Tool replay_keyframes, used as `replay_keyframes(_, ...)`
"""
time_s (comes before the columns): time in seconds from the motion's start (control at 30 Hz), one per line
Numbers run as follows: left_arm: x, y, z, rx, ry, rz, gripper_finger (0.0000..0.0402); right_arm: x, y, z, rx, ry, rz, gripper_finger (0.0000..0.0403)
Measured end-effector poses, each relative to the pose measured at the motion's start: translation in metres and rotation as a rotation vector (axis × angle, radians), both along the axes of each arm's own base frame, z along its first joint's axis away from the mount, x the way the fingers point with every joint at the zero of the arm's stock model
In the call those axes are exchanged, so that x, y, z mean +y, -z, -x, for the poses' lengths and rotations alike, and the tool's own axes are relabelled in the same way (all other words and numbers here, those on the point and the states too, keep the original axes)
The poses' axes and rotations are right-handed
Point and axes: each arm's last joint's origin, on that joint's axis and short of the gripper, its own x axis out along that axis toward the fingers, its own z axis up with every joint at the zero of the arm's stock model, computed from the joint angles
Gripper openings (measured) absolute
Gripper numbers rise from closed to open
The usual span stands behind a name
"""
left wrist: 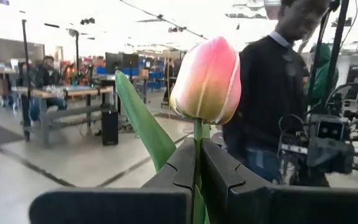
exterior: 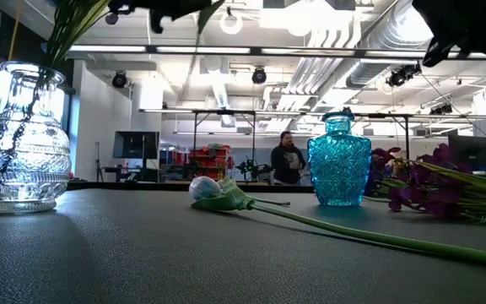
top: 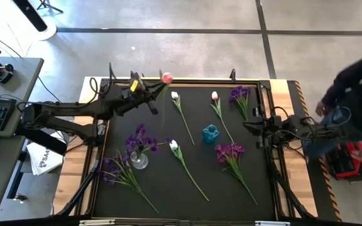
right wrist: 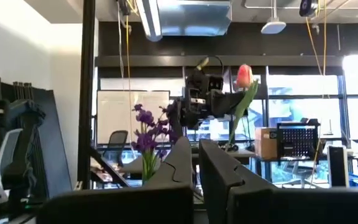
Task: Sort flowers into vase by color
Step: Put the left pink flower into the blue vase
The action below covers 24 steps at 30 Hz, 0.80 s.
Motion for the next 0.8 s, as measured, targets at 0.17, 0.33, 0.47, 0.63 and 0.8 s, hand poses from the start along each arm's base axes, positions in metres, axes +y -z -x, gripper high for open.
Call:
replay_keyframes(0.17,-0.001,-0.023,-0.028,0.028,0.065,-0.079,0.0003,0.000,0.001,-0.009,0.057,0.039,-0.013,0.0023)
replay_keyframes(0.33,-0.014,-0.037,-0.061,0.035,0.168,-0.151,0.0003,0.000,-0.007,-0.022,0.128,0.056,-0.020,0.0077)
replay_keyframes(0.47,-0.031,-0.036,-0.086,0.059,0.221,-0.209,0.0003,0.001,-0.018,-0.034,0.147,0.078,0.027,0.0124)
replay_keyframes(0.63,-0.055,-0.027,-0.115,0.081,0.279,-0.281,0.0003,0.003,-0.037,-0.052,0.161,0.085,0.056,0.0173)
replay_keyframes(0.8,-0.073,-0.017,-0.136,0.067,0.313,-0.327,0.0003,0.005,-0.053,-0.074,0.194,0.061,0.070,0.0204)
